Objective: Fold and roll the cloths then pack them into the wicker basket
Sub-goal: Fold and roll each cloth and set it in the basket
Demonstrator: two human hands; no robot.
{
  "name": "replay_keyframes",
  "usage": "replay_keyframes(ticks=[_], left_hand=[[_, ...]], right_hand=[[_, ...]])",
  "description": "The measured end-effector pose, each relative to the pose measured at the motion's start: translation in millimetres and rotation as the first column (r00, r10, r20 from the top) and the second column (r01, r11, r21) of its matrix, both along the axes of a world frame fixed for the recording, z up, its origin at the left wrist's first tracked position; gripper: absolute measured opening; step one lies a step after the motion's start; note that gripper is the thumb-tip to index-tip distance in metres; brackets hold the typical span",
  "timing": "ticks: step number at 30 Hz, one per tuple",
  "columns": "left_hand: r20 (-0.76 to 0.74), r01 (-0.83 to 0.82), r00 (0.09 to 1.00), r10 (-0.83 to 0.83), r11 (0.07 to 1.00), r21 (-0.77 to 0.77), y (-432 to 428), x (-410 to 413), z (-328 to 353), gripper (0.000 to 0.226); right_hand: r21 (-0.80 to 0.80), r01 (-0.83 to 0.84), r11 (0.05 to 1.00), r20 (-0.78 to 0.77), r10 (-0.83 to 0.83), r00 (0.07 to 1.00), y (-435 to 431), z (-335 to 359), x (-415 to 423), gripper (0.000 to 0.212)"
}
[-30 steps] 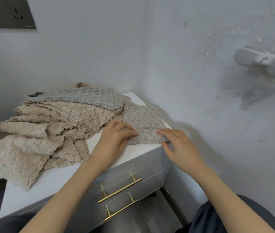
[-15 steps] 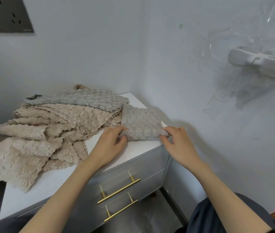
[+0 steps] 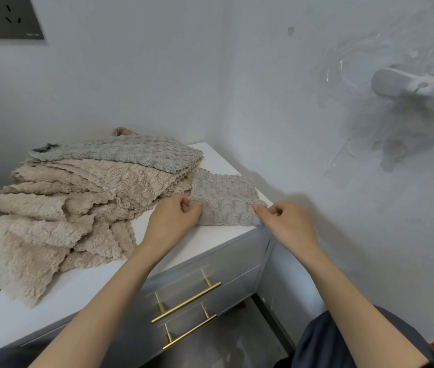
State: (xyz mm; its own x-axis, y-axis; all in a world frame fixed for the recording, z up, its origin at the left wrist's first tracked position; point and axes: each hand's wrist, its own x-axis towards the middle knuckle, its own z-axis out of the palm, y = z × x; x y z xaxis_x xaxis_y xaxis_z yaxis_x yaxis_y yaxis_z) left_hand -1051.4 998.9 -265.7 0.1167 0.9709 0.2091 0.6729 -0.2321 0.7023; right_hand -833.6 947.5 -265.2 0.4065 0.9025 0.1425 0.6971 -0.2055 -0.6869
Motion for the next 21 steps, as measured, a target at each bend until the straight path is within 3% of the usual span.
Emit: replay_keyframes(ticks=[3,4,6,8,11,17,21], left_hand=[[-0.06,-0.043,0.997,0.045,0.998,0.041,2.0,0.5,-1.8,0.027],[-0.067,-0.048,0.996,0.051,0.998,0.044,2.5,0.3,-2.2,0.026],[-0.073,-0.057,0.995,0.06,0.997,0.044,2.7,-0.4,-3.2,0.025],[-0.075,-0.069,0.994,0.073,0.996,0.049,2.6,0.3,-3.3,0.025],[-0.069,-0.083,0.994,0.086,0.995,0.047,3.2,1.3,-3.2,0.025],[-0.095,-0.084,0.991,0.091,0.994,0.076,2.1,2.9,-5.2,0.023],[-0.118,-0.085,0.988,0.097,0.991,0.102,-0.2,2.4,-4.2,0.022]], right_hand=[[0.22,-0.014,0.975,0.226,-0.037,0.974,-3.3,0.6,-10.8,0.017],[0.302,-0.104,0.948,0.286,0.014,0.958,-5.1,1.7,-16.2,0.018],[0.348,-0.342,0.873,0.413,0.185,0.892,-7.2,1.2,-28.8,0.041],[0.277,-0.505,0.818,0.524,0.312,0.793,-6.6,-2.1,-41.1,0.054],[0.108,-0.569,0.815,0.584,0.411,0.7,-6.6,-6.0,-53.1,0.052],[-0.004,-0.526,0.851,0.604,0.421,0.677,-5.3,-11.6,-47.5,0.055],[0.024,-0.46,0.888,0.602,0.355,0.715,-10.6,-10.0,-30.4,0.048]])
